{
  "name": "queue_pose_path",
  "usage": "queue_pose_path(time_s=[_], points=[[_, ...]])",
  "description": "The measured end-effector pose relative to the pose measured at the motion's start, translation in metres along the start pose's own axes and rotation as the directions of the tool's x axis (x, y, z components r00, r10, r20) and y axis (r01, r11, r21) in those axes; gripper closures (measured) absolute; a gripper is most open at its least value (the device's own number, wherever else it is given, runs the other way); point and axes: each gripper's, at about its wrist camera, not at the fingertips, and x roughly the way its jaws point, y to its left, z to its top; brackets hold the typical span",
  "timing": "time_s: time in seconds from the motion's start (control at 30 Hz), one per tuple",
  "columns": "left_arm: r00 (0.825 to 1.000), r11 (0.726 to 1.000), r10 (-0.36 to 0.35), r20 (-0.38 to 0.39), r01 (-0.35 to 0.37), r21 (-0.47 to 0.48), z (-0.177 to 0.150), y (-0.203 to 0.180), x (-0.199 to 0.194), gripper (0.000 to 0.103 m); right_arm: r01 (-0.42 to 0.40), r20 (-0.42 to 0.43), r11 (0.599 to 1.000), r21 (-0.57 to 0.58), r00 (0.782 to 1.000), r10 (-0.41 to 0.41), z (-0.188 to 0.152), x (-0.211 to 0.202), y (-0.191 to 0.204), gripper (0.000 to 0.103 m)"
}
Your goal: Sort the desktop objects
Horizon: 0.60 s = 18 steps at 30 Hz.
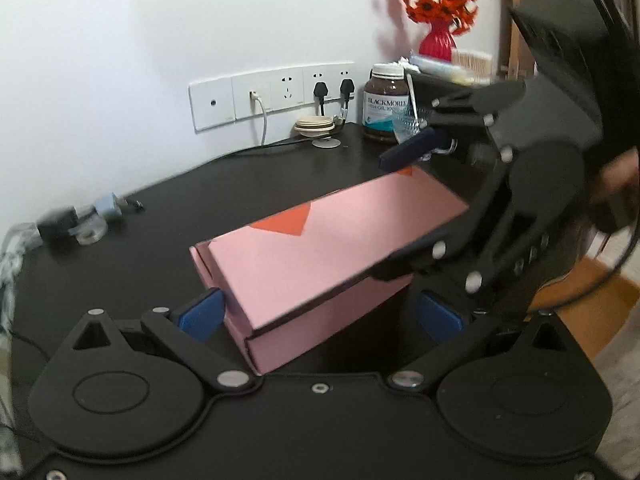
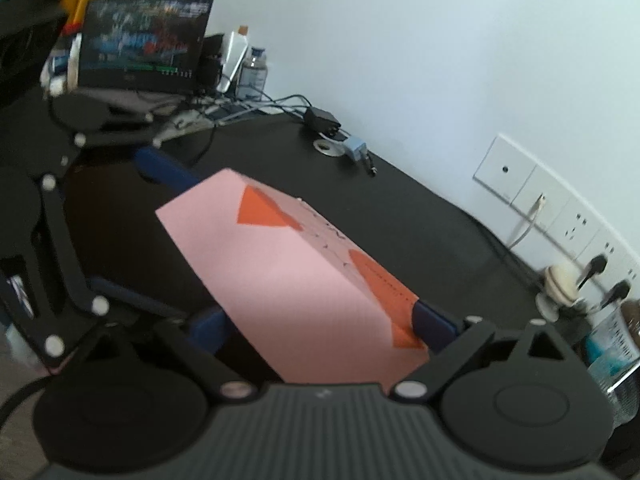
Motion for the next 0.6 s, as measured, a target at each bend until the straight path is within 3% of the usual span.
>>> queue_pose_path(time_s=[0.1,0.4,0.6], points=[[1.000,0.999,0.015,-0.002,-0.015,0.050,-0.002,-0.002,0.000,0.000,-0.027,0.003,0.999,0.048,1.000,0.027,0.003,-0.002,-0.007,0.007],[1.000,0.998,-0.011,0.012,0.011,0.058,-0.007,-0.006,-0.010,0.000,-0.133,0.013,0.965,0.227,0.991,0.133,0.012,-0.006,-0.034,0.007],[1.000,0.999,-0.019,-0.022,0.020,0.047,-0.017,-0.008,-0.004,0.000,-0.152,-0.036,0.968,0.200,0.986,0.163,0.010,0.002,-0.027,0.007]])
